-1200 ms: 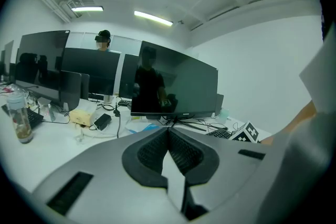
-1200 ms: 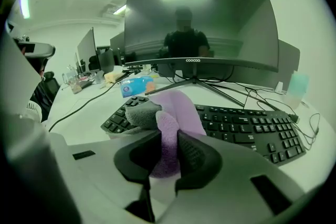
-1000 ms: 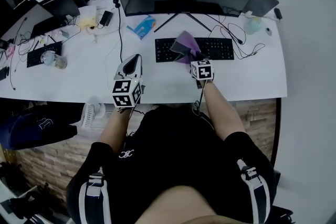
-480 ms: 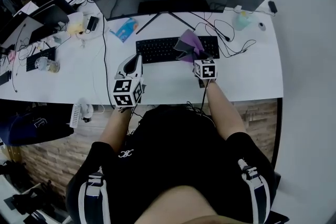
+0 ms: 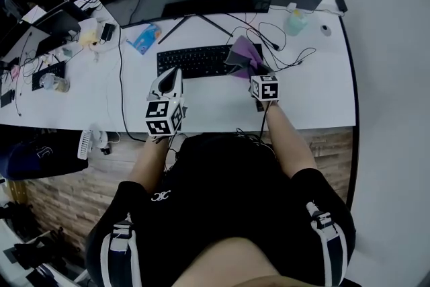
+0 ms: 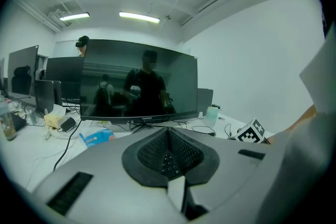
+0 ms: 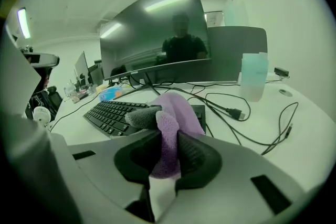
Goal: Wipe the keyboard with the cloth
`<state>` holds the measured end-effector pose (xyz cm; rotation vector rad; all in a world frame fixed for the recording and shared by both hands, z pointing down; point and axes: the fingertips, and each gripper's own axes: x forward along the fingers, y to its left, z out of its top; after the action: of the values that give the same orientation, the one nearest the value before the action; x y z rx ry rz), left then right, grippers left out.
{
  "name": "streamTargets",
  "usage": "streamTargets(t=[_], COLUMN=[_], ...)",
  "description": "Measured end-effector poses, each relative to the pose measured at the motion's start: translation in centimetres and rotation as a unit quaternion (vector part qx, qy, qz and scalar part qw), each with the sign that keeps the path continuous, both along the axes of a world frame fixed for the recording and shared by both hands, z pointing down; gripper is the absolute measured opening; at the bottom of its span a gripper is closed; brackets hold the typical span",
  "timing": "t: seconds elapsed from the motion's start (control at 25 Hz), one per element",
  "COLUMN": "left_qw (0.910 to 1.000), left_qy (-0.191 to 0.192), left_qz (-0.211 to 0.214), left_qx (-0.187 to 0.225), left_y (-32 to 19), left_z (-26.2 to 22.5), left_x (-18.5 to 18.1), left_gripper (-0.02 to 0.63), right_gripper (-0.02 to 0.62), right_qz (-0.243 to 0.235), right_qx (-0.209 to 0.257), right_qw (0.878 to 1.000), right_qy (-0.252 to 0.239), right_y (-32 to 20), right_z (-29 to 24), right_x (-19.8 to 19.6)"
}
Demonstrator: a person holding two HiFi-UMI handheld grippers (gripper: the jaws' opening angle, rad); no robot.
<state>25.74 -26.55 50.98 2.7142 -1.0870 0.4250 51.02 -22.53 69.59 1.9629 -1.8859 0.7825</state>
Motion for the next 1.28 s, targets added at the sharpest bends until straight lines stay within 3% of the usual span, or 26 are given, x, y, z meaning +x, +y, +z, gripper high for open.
streamTargets(t=[0.2,0.6,1.0,1.16,1.28], left_qw=[1.0,0.9995,0.9962,0.9947,0.9931], left_qy=[0.0,-0.008,-0.017,-0.018,-0.018], left_qz=[-0.008,-0.029,-0.086,-0.102,-0.115], left_qx=[-0.001,0.006,-0.003,-0.005,-0.001], left_y=[1.3,1.6,1.1,1.0,0.9], left_z=[-0.1,-0.8,-0.7,-0.8,-1.0], left_x=[1.4,1.0,-3.3,-5.3,-7.3], left_gripper=[0.014,0.014,0.014,0.014,0.014], right_gripper=[0.095,0.095,0.097,0.095,0.095], right_qz=[0.018,0.0,0.004,0.013,-0.009], right_qx=[-0.001,-0.01,-0.013,-0.018,-0.019], right_qw=[1.0,1.0,0.999,0.997,0.996], right_qy=[-0.007,0.019,0.044,0.072,0.092], right_y=[1.3,-0.7,-4.5,-4.9,-5.8], right_z=[0.0,-0.3,-0.8,-1.3,-1.3], right_x=[3.5,4.9,6.4,5.6,3.7])
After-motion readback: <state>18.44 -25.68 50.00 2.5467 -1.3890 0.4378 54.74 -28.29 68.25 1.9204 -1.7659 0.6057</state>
